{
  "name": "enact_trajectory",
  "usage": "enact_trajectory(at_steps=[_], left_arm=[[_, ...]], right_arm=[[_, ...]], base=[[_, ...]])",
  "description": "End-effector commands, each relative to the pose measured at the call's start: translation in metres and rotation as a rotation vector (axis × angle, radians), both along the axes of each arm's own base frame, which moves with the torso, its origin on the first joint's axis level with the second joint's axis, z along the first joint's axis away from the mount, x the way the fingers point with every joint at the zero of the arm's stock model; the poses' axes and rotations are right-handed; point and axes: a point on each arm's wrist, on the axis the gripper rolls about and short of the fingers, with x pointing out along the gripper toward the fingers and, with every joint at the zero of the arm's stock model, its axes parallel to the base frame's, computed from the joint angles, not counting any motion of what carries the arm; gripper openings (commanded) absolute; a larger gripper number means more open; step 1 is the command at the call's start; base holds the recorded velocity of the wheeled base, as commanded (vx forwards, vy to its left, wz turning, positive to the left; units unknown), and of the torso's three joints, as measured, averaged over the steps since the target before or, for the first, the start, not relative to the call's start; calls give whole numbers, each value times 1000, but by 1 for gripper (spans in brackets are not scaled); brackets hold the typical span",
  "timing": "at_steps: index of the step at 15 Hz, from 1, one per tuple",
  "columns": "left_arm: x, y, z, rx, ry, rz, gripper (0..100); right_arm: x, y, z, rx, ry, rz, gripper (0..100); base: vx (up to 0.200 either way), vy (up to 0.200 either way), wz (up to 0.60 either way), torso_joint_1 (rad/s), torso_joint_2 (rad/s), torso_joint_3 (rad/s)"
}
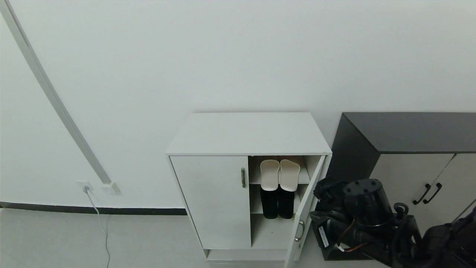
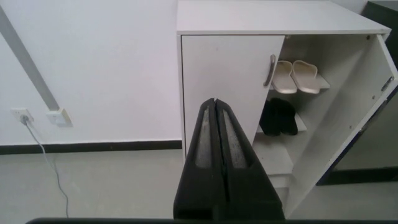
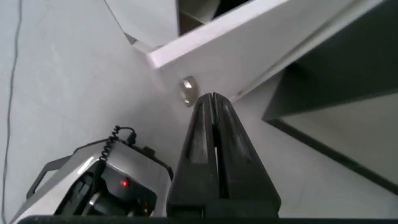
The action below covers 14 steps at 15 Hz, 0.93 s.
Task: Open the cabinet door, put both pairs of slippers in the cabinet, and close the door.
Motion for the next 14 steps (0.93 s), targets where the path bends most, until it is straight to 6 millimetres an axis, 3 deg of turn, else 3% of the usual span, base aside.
enact_trajectory(at_steps=[1, 3, 10, 14], left_arm=[[0, 0, 0, -3, 0, 2, 0], [0, 0, 0, -4, 0, 2, 0], [0, 0, 0, -4, 0, 2, 0], [0, 0, 0, -3, 0, 2, 0]], right_arm=[[15, 12, -25, -9, 13, -4, 0], [24, 20, -33, -8, 10, -5, 0], [57, 43, -33, 77, -70, -5, 0], [87, 54, -43, 105, -106, -25, 0]], base=[[0, 0, 0, 0, 0, 0], [0, 0, 0, 0, 0, 0], [0, 0, 0, 0, 0, 0], [0, 0, 0, 0, 0, 0]])
